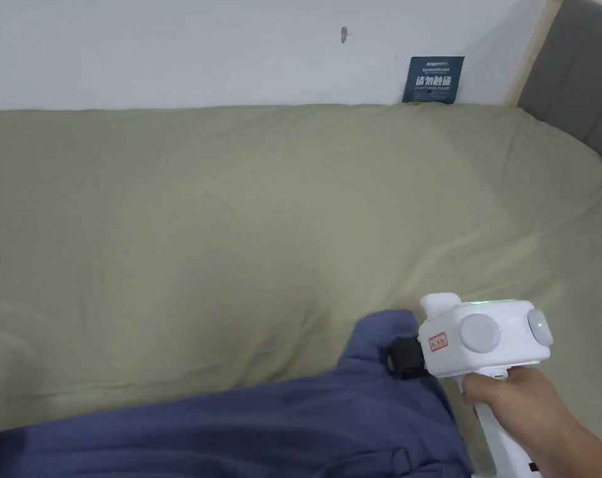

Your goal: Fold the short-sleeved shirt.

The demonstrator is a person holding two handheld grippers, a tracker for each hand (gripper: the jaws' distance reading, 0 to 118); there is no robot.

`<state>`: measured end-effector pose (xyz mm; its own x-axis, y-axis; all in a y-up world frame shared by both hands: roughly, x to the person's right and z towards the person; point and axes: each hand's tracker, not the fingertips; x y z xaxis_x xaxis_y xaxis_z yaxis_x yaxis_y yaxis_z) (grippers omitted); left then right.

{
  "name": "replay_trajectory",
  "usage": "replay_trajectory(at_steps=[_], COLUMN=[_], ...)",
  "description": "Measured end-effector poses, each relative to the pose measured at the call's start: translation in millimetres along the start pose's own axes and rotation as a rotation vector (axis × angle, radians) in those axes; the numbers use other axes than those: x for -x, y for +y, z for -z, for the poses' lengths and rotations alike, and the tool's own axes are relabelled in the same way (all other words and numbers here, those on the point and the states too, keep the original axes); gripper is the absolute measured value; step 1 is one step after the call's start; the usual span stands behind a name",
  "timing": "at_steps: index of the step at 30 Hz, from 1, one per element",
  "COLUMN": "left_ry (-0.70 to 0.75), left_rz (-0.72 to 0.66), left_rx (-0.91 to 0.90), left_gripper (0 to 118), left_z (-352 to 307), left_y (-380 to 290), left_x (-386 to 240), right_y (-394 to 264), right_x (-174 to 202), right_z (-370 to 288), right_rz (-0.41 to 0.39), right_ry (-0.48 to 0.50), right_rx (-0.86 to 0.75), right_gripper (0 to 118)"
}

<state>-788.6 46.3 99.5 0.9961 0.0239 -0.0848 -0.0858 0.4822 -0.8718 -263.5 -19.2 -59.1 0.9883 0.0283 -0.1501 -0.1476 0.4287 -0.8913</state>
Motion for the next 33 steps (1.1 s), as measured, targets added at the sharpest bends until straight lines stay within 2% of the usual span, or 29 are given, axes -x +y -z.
replay_trajectory(at_steps=[1,2,4,8,11,18,22,26,30,33], left_ry=[-0.003,-0.005,-0.004,-0.045,-0.085,-0.094,-0.148,-0.196,-0.235,-0.235], left_rz=[-0.005,-0.007,-0.007,-0.034,-0.07,-0.068,-0.083,-0.028,-0.021,0.0], left_rx=[0.001,0.0,0.001,-0.02,-0.043,-0.079,-0.105,-0.151,-0.156,-0.131], left_gripper=[0,0,0,0,0,0,0,0,0,0], left_z=[1.7,3.8,5.3,1.7,-0.2,-13.9,-33.3,-65.5,-94.2,-102.5], left_y=[1.7,3.5,6.5,16.2,29.8,46.6,30.6,-0.9,-37.1,-62.8], left_x=[1.9,3.7,4.5,8.4,19.0,31.3,40.7,46.0,52.8,54.5], right_y=[-0.6,1.6,1.5,6.5,14.6,25.8,-2.7,-51.2,-103.4,-140.6], right_x=[-1.8,-7.7,-14.3,-6.9,-5.0,1.1,1.6,1.3,-1.9,0.5], right_z=[-4.5,-10.4,-22.0,-54.2,-79.1,-115.1,-151.7,-189.9,-210.8,-209.6], right_rz=[-0.008,0.041,0.084,0.006,0.021,-0.002,-0.051,-0.112,-0.103,-0.105], right_ry=[0.002,0.107,0.17,0.174,0.222,0.22,0.243,0.244,0.296,0.29], right_rx=[-0.018,-0.017,-0.006,-0.111,-0.174,-0.239,-0.293,-0.328,-0.329,-0.31], right_gripper=[37,2,2,2,2,2,2,2,2,2])
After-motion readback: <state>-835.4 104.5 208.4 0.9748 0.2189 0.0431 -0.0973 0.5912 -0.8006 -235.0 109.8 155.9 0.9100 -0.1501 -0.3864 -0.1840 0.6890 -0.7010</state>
